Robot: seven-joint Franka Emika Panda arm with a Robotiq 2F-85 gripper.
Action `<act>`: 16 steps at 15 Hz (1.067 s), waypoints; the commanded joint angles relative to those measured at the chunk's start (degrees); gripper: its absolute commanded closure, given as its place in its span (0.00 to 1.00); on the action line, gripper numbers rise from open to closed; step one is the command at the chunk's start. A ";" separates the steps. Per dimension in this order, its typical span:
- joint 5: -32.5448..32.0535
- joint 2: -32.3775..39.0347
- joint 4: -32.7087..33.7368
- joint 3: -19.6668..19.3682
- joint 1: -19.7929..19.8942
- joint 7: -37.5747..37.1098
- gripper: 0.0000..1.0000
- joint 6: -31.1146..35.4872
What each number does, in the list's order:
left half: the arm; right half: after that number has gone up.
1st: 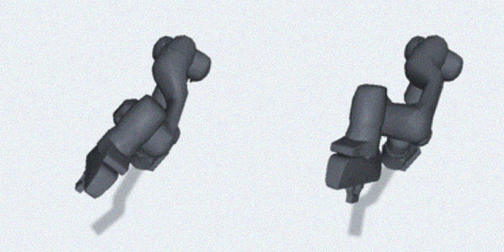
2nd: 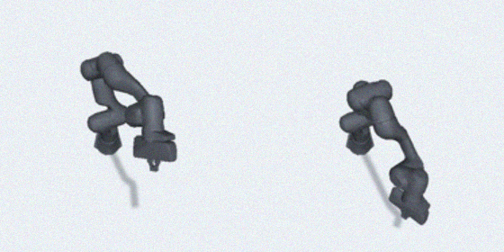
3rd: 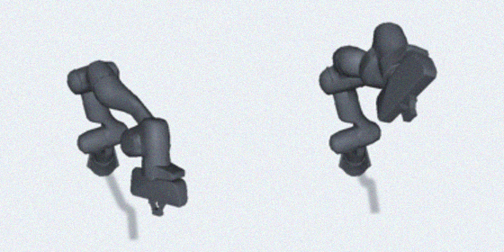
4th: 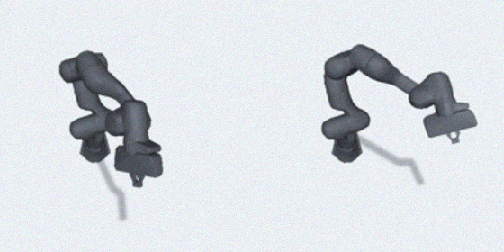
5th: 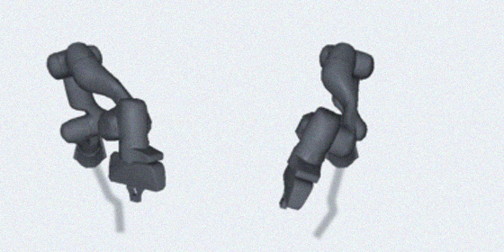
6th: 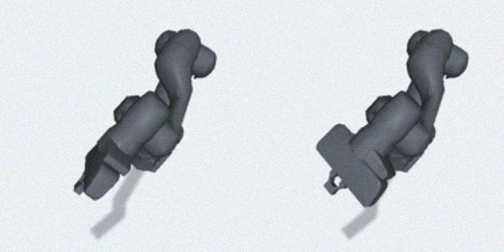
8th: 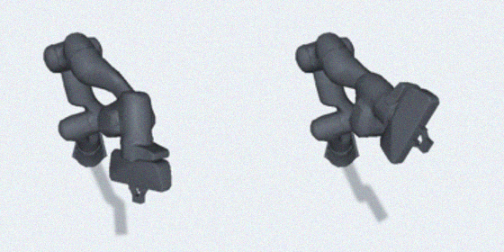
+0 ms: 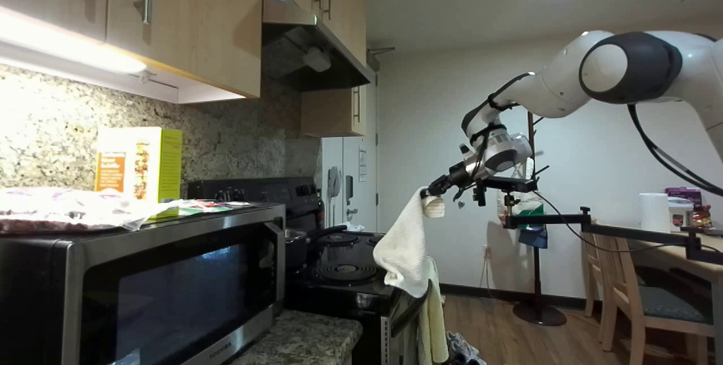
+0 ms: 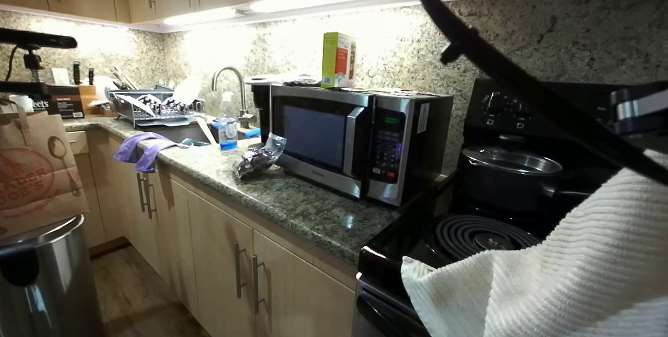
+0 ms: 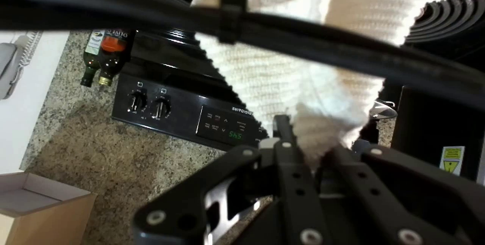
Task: Pick up the white towel and hang it next to the other towel
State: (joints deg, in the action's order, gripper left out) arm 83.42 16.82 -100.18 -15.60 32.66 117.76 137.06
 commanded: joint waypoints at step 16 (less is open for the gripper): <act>28.48 2.60 -1.06 -5.04 -0.18 28.87 0.92 -8.90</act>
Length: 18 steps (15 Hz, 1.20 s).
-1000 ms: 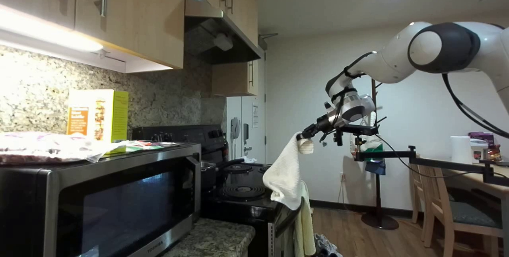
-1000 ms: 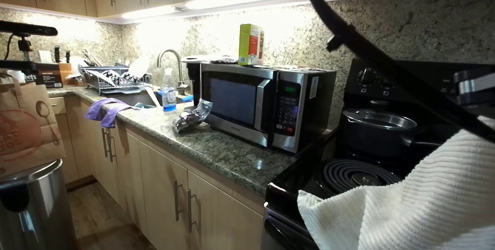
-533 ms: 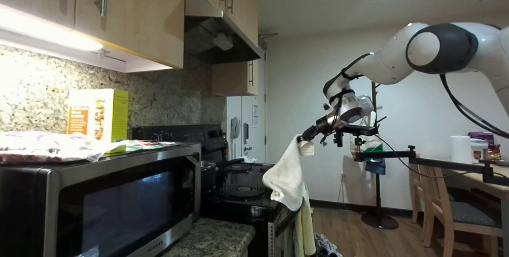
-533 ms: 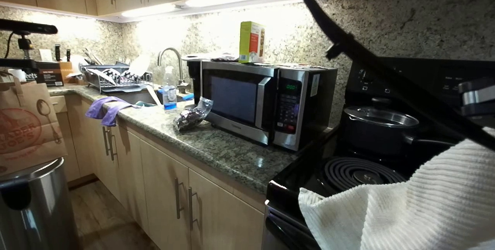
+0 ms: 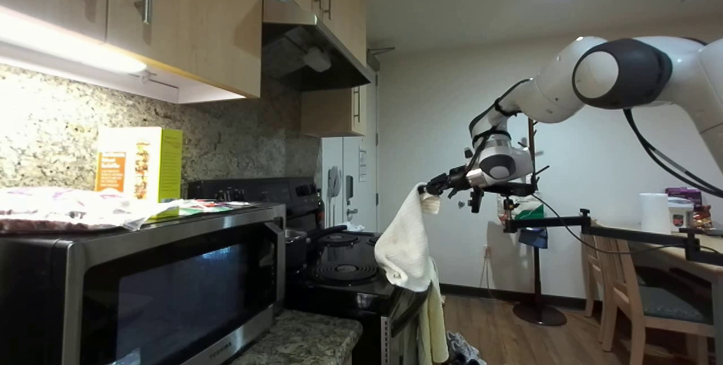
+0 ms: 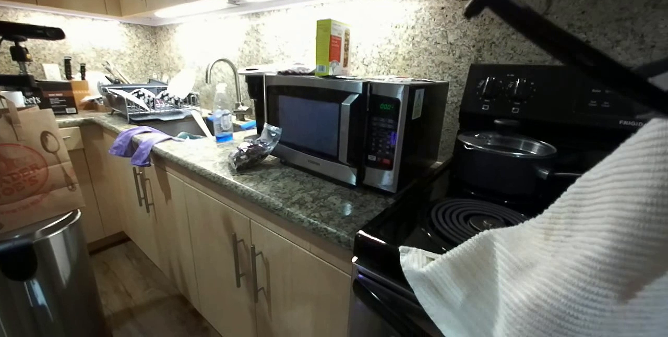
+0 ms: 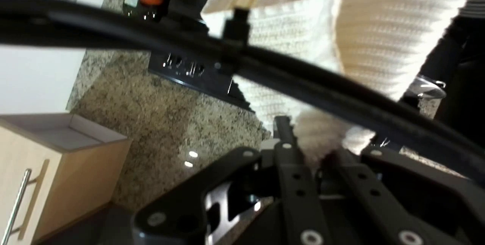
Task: Pick up the white towel and hang it next to the other towel
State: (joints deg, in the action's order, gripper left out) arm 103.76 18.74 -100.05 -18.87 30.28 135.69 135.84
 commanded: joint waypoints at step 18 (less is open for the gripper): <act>2.97 -1.56 0.07 -4.40 -3.76 9.62 0.92 -7.62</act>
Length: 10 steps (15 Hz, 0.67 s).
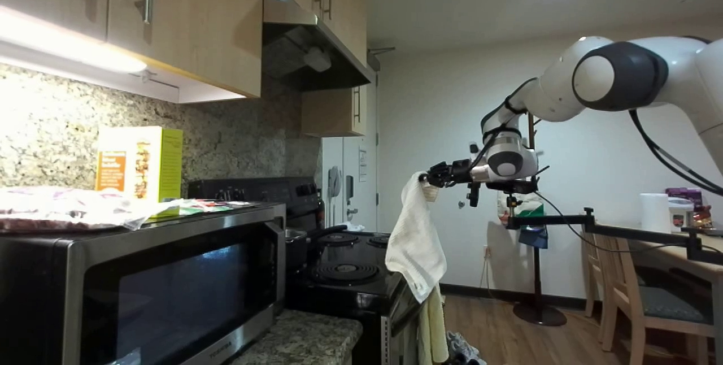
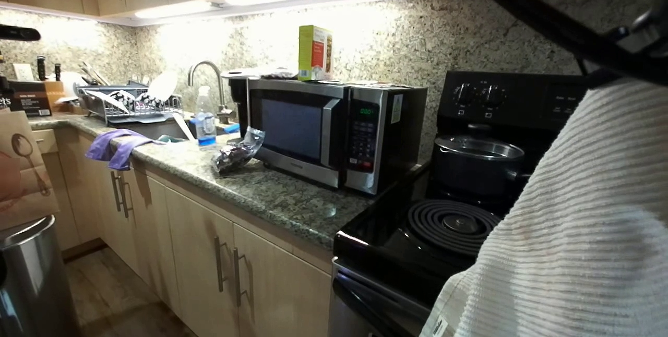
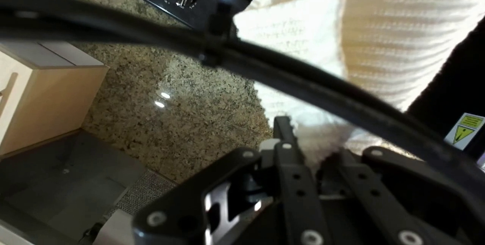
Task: Pick up the white towel and hang it next to the other towel
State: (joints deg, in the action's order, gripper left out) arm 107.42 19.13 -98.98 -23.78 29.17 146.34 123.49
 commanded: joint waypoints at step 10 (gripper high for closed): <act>4.86 -8.15 -8.77 2.26 -8.30 6.83 0.92 11.92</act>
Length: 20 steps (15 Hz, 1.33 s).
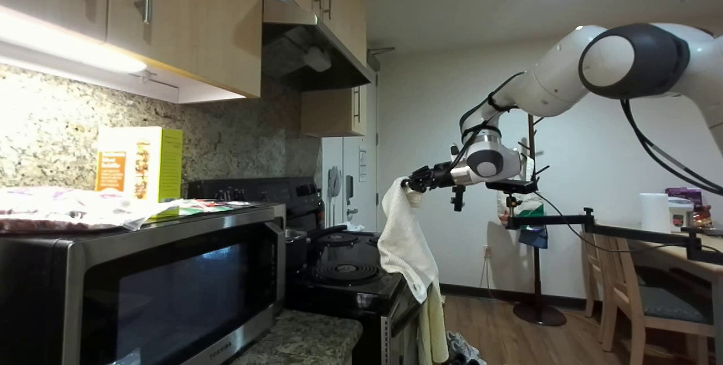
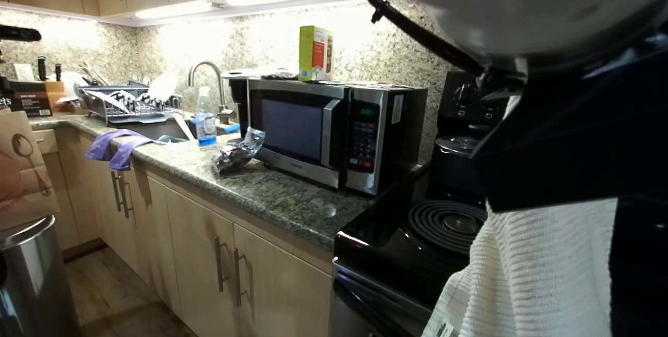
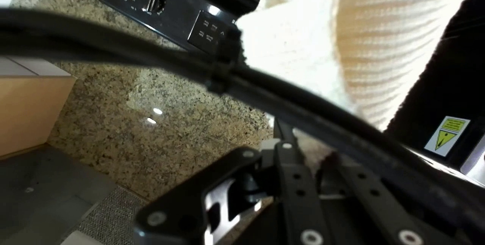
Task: Pick up the white towel and hang it next to the other towel
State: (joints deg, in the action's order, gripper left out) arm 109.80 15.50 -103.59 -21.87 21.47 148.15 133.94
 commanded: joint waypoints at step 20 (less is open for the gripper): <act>-53.64 -29.49 -17.52 -4.66 1.73 -28.73 0.92 -21.92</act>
State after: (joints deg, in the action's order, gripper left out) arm 58.99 -9.79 -119.52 -26.49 22.58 122.25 115.66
